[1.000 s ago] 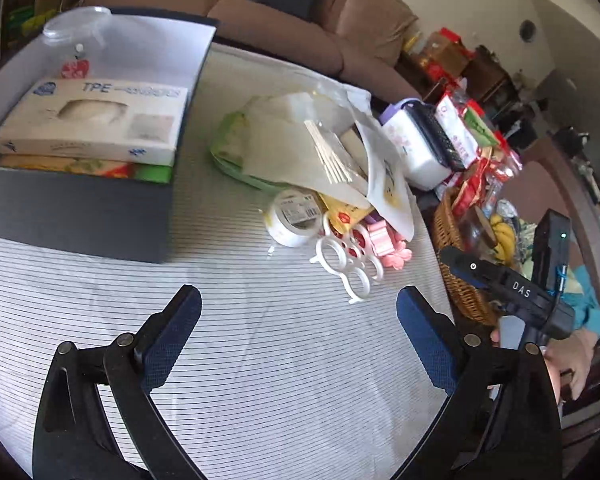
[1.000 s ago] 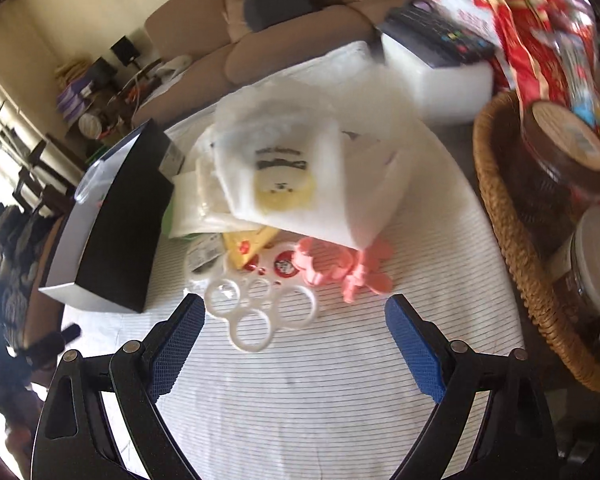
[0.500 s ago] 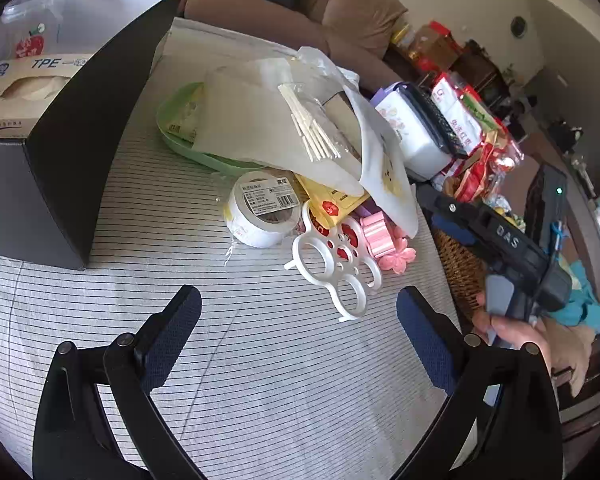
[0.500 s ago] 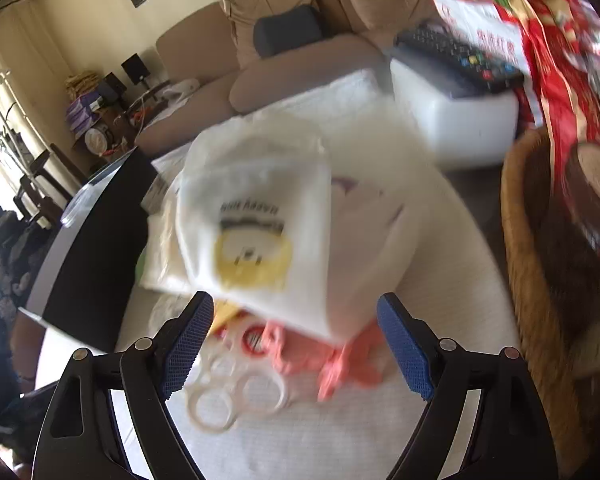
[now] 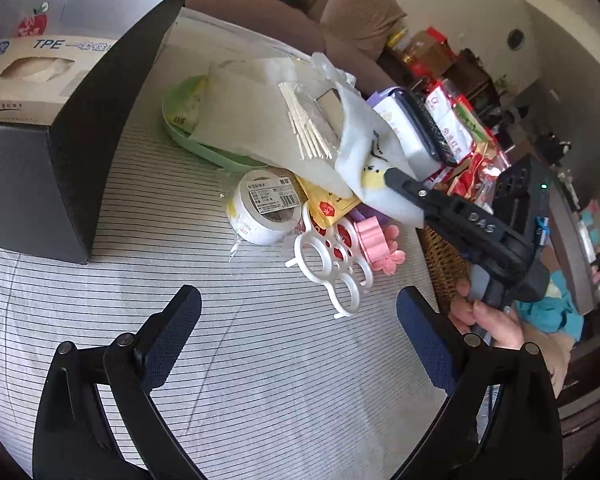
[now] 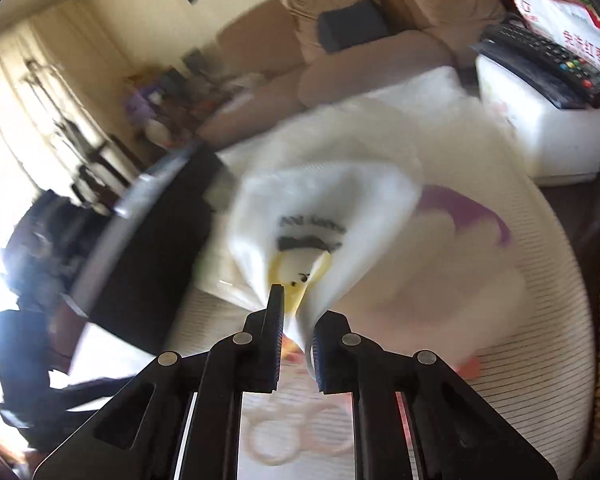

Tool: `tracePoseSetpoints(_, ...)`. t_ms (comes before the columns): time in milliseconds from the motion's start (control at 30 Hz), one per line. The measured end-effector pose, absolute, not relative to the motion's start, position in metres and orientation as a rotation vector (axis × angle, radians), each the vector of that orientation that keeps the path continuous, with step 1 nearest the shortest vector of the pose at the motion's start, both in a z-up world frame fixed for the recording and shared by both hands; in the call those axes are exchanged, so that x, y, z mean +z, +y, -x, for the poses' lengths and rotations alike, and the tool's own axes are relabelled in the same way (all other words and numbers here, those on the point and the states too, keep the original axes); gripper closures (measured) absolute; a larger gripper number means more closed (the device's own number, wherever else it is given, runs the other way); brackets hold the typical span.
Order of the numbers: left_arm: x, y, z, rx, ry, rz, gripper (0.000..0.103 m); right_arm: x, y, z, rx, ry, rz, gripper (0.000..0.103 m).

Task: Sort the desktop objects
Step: 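Lift the white glove with yellow face print using the right tool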

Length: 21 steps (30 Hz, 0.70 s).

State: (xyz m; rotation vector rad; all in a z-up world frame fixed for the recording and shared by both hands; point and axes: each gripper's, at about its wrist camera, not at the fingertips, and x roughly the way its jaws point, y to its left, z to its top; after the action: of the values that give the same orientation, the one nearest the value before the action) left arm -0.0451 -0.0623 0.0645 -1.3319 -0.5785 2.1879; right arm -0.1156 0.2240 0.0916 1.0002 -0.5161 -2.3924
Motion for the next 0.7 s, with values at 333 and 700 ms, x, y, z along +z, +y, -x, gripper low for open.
tracePoseSetpoints(333, 0.083, -0.097, 0.047, 2.095, -0.813, 1.189, 0.004, 0.199, 0.233, 0.032, -2.181, -0.65, -0.607, 0.091)
tracePoseSetpoints(700, 0.088, -0.127, 0.046, 1.947, -0.948, 1.111, 0.004, 0.216, 0.196, -0.052, -2.028, -0.579, -0.619, 0.091)
